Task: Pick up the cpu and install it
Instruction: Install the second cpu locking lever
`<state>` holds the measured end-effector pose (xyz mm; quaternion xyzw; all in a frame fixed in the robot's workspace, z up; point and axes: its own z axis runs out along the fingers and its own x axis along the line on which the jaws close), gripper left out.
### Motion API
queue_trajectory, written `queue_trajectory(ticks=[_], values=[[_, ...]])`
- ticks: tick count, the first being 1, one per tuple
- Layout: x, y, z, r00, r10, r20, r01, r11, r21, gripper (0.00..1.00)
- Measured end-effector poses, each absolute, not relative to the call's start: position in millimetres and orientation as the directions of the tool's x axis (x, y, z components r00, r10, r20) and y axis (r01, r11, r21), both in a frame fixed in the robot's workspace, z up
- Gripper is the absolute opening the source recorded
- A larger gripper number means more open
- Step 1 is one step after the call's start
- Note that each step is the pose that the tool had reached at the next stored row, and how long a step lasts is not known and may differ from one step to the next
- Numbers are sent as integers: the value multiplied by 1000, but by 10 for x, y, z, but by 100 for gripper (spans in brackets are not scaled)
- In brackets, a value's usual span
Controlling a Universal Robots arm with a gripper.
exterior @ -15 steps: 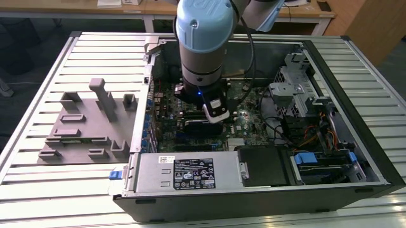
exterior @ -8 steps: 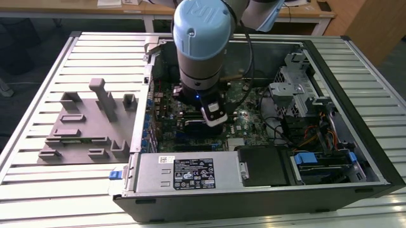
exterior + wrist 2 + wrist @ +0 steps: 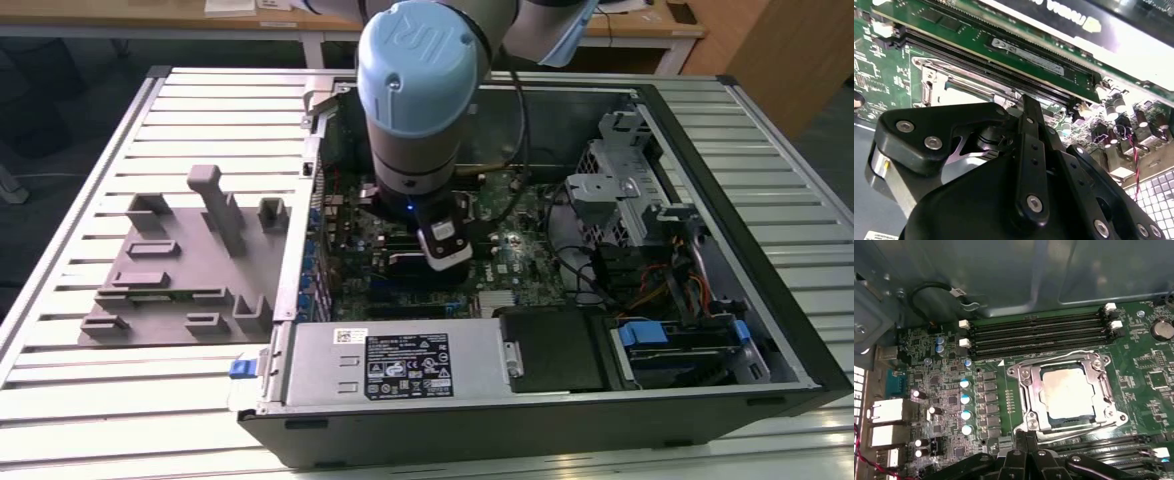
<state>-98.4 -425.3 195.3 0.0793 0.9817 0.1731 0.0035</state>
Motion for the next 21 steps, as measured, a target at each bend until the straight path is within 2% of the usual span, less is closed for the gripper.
queue_trajectory(ticks=[7, 21], values=[[-1006, -4221, 1909, -987, 156, 24, 154, 921, 359, 11], [-1007, -4202, 1860, -987, 158, 25, 156, 918, 363, 11]])
